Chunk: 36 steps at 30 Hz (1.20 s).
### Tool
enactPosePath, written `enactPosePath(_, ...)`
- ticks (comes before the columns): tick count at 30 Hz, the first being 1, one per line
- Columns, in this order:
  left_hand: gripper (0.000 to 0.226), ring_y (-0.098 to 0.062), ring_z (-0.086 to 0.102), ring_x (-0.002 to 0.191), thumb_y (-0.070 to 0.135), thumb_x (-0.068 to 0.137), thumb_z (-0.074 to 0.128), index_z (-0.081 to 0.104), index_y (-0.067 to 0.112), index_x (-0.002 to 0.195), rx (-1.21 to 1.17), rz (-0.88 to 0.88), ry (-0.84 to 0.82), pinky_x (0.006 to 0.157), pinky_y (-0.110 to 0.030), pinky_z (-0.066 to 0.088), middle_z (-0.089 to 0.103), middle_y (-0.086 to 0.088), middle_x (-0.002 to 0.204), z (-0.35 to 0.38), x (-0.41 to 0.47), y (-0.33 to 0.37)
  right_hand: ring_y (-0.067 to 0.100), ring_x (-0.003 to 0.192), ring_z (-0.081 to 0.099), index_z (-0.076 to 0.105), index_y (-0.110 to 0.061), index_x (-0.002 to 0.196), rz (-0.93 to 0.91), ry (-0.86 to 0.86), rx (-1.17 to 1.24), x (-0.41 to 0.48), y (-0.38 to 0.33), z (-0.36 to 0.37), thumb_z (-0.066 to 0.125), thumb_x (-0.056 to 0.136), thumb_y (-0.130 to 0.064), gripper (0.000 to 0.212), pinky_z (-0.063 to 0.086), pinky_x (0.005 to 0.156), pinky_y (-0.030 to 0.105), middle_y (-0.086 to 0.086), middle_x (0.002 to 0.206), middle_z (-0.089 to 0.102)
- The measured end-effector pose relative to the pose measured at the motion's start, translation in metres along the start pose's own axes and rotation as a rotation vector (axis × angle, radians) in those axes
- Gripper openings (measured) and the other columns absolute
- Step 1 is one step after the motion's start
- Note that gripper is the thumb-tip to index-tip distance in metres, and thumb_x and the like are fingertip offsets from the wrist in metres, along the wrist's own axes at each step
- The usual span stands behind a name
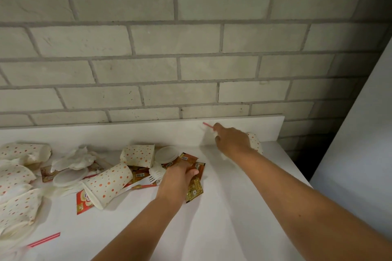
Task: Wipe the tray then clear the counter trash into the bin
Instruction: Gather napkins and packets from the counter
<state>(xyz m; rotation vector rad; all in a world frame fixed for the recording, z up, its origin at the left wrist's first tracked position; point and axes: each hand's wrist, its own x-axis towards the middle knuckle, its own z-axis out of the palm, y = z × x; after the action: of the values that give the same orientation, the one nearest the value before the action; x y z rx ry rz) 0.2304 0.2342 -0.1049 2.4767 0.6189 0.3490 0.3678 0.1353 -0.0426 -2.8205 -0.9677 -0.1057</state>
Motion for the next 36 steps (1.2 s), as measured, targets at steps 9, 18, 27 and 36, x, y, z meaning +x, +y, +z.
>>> enactPosePath(9, 0.025, -0.013, 0.058, 0.083, 0.025, 0.098, 0.043, 0.059, 0.007, 0.107, -0.106, -0.077, 0.05, 0.071, -0.024, 0.045, 0.065, -0.006, 0.096, -0.005, -0.001, 0.006, 0.032, 0.103, 0.057, 0.049, -0.013, 0.126, 0.248, -0.072, 0.083, -0.006, 0.067, 0.002, 0.047, 0.094, -0.045, 0.045, 0.041, 0.075, 0.029, 0.014, 0.127, 0.034)
enactPosePath(18, 0.025, -0.014, 0.052, 0.079, 0.011, 0.101, 0.03, 0.054, 0.012, 0.109, -0.142, -0.086, 0.018, 0.048, -0.016, 0.033, 0.056, -0.003, 0.097, -0.009, -0.004, 0.013, 0.025, 0.114, 0.052, 0.033, -0.015, 0.136, 0.26, -0.237, -0.01, -0.011, 0.066, 0.021, 0.066, 0.077, -0.053, 0.078, 0.043, 0.081, 0.031, 0.009, 0.125, 0.039)
enactPosePath(27, 0.029, -0.014, 0.053, 0.083, 0.006, 0.099, 0.032, 0.06, 0.009, 0.109, -0.15, -0.134, -0.042, 0.068, -0.027, 0.051, 0.056, -0.003, 0.103, -0.019, -0.009, 0.015, 0.027, 0.114, 0.054, 0.046, -0.011, 0.131, 0.179, -0.15, -0.102, -0.015, 0.06, 0.013, 0.037, 0.098, -0.03, 0.039, 0.044, 0.085, 0.032, 0.011, 0.126, 0.053)
enactPosePath(36, 0.03, -0.016, 0.053, 0.075, 0.002, 0.096, 0.036, 0.064, 0.008, 0.106, -0.074, -0.09, 0.052, 0.047, -0.014, 0.036, 0.059, -0.008, 0.106, -0.068, -0.034, 0.005, 0.022, 0.083, 0.051, 0.055, -0.012, 0.12, 0.06, -0.11, 0.104, -0.029, -0.009, -0.026, 0.041, 0.095, -0.023, 0.03, 0.041, 0.067, 0.028, 0.01, 0.113, 0.061)
